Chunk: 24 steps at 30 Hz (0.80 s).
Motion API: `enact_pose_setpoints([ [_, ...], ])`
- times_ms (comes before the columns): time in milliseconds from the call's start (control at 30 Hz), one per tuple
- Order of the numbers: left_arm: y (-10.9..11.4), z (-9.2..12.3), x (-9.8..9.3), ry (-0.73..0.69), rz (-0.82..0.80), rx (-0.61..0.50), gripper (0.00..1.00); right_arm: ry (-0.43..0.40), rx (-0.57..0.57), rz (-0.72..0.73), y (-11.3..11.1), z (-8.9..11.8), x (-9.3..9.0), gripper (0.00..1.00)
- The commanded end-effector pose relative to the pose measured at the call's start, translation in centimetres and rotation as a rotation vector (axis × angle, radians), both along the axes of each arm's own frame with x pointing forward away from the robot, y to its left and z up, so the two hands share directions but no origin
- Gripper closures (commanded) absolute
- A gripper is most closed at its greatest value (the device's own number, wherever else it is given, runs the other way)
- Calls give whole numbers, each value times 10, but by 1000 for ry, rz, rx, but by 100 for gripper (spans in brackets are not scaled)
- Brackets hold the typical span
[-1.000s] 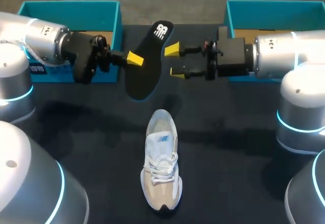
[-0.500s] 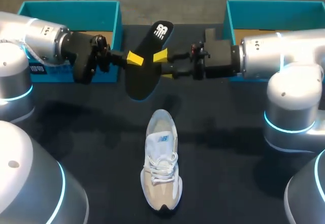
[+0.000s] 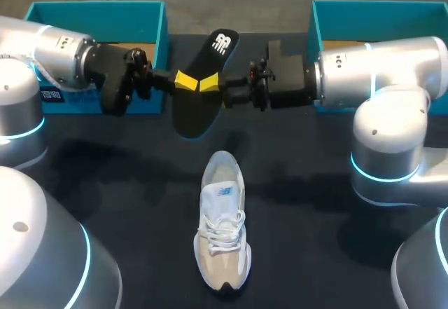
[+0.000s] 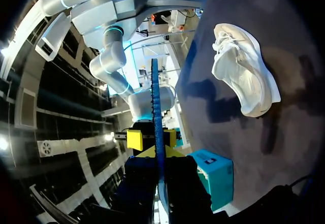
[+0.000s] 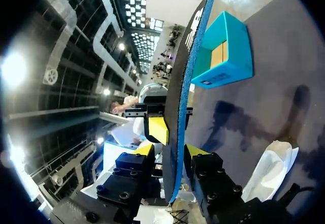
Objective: Take the shoe out of the shoebox, open the shoe tongue, remove and reinsert the insole, then place the shoe into the shoebox
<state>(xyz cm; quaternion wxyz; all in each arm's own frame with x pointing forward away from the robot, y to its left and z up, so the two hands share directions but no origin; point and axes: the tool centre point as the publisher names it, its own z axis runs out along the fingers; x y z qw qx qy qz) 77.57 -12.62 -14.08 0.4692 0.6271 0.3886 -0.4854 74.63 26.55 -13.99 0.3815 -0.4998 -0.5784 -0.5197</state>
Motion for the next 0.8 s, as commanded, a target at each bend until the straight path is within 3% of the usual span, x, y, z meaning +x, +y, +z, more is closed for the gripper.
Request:
enact_pose_setpoints([
  [33,-1,-1,-1,-2,3,-2,100,0,-2,-7,6,-1,0,70],
  [600,-1,-1,-1,-2,3,-2,100,0,22,-52,-2,-1,-1,69],
  [733,-1,-1,-1,-2,3,-2,100,5,22,-51,-1,-1,0,75],
  [800,-1,-1,-1,-2,3,-2,100,7,22,-50,0,-2,1,82],
])
